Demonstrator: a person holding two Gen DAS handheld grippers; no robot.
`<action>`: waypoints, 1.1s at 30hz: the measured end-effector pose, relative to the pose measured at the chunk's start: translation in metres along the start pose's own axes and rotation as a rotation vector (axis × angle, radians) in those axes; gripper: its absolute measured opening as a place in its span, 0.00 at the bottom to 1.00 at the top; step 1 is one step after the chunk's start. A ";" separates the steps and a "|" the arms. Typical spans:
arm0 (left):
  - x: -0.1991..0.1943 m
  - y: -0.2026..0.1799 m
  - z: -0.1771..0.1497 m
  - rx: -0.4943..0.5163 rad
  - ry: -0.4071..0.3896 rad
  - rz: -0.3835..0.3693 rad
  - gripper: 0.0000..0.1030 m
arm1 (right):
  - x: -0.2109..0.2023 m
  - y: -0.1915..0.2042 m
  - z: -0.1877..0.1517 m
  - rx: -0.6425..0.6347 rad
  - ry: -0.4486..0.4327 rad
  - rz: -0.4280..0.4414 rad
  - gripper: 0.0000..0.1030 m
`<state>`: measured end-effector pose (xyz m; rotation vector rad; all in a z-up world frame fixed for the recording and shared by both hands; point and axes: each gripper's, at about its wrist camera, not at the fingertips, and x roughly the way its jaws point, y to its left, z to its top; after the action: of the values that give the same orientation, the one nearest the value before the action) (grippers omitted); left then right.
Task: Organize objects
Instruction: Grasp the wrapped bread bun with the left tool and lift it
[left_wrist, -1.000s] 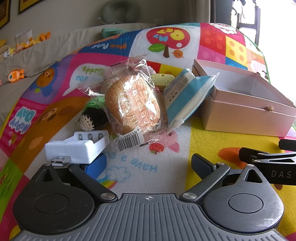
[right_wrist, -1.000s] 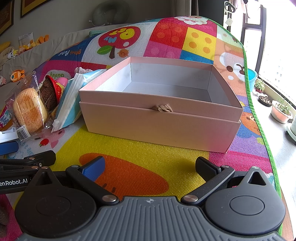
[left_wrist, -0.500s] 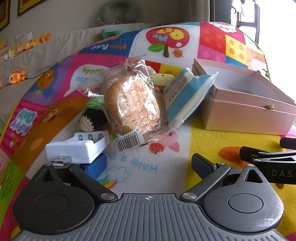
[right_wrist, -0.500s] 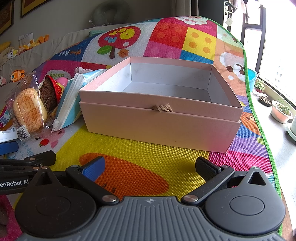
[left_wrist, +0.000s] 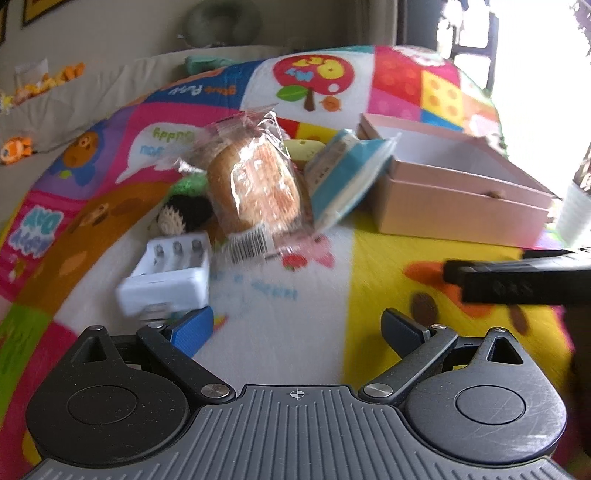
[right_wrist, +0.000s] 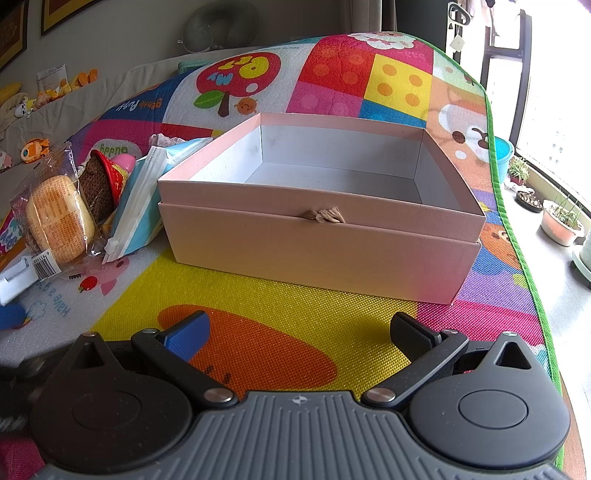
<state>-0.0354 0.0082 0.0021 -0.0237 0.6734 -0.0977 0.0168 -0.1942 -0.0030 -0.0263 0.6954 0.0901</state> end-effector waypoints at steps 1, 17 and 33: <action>-0.005 0.005 -0.002 -0.015 -0.006 -0.016 0.97 | 0.000 0.000 0.000 0.000 0.000 0.000 1.00; 0.022 0.035 0.062 -0.251 -0.095 -0.021 0.95 | 0.000 -0.002 -0.005 -0.024 0.016 0.025 1.00; -0.089 0.132 0.028 -0.265 -0.196 -0.082 0.54 | 0.000 -0.001 -0.004 -0.059 0.095 0.071 1.00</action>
<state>-0.0763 0.1480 0.0723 -0.3118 0.4855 -0.0829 0.0149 -0.1956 -0.0060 -0.0623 0.7883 0.1786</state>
